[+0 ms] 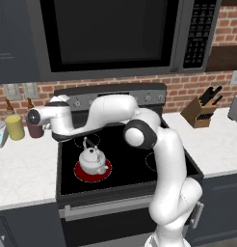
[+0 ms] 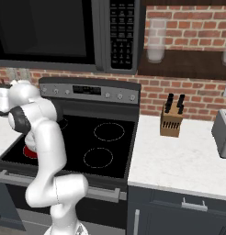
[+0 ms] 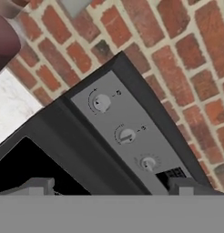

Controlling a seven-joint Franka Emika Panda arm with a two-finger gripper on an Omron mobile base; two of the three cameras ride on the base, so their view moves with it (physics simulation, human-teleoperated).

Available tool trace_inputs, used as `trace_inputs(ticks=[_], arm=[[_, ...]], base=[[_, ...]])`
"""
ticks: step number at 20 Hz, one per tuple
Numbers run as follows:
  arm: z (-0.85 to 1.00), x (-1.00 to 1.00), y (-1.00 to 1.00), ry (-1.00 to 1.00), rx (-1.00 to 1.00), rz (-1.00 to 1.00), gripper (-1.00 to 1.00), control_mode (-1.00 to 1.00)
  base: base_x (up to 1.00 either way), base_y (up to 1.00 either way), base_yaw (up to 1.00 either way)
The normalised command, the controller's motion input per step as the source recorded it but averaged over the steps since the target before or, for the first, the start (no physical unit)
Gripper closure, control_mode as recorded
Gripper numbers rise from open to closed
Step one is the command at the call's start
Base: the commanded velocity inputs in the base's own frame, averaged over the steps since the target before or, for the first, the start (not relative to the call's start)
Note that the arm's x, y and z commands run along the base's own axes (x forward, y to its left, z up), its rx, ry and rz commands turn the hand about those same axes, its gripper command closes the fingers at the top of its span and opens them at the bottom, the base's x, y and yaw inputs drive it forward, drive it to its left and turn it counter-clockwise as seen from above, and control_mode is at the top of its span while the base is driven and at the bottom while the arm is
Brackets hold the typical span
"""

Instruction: Turn off the front left burner of the stove.

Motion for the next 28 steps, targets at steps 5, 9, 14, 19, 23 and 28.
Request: trace_inputs(ticks=[5,9,14,19,23,28], arm=[[-0.08,0.17,-0.11,-0.03,0.0,0.04,-1.0,-1.0],[-0.1,0.23,-0.12,-0.02,0.0,0.04,-1.0,-1.0],[-0.09,0.27,-0.14,-0.02,0.0,0.05,-1.0,-1.0],[-0.03,0.31,0.0,0.0,0.0,0.0,-1.0,-1.0],[-0.02,0.3,0.0,0.0,0.0,0.0,-1.0,-1.0],[-0.08,0.34,0.0,0.0,0.0,0.0,-1.0,-1.0]], base=[[0.0,0.0,0.0],[0.0,0.0,0.0],[0.0,0.0,0.0],[0.0,0.0,0.0],[0.0,0.0,0.0],[0.0,0.0,0.0]])
